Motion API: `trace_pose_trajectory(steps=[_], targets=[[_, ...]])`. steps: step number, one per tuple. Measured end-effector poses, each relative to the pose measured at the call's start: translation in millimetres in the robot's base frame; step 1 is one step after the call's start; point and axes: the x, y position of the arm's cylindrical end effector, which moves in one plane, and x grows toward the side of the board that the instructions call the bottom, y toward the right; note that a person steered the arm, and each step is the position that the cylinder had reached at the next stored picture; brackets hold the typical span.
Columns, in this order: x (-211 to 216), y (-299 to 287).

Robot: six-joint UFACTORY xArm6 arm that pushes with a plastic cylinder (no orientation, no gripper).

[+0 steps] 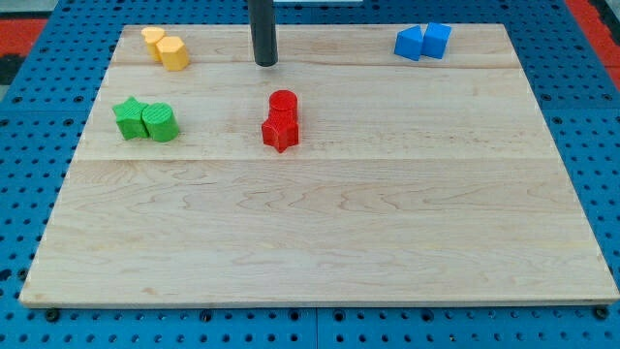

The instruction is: Push the red star towards the bottom right side of the board

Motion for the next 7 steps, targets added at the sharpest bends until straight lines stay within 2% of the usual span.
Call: trace_pose_trajectory(steps=[2,3,5,7], targets=[[2.2,3.3],[19.2,8.5],[108.4,3.2],[177.8,11.9]])
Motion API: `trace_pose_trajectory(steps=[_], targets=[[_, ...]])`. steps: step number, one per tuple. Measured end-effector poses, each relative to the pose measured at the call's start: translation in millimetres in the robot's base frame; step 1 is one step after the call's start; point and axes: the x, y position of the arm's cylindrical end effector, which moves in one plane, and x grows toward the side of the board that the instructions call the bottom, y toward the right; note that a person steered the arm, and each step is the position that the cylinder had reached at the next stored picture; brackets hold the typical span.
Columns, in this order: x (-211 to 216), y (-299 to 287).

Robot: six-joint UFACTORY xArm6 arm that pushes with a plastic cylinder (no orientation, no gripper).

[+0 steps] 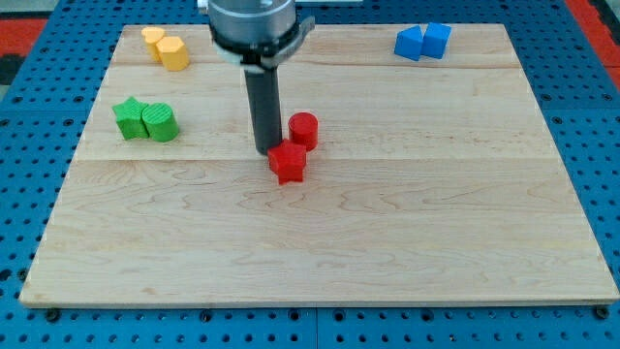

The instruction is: Push the red star towards the bottom right side of the board

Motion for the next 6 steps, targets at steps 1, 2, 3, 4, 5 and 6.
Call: trace_pose_trajectory(steps=[1,2,3,4,5,6], targets=[[17.4,24.1],[20.5,84.4],[24.7,-21.7],[63.9,16.8],[61.9,75.6],[54.4,127.2]])
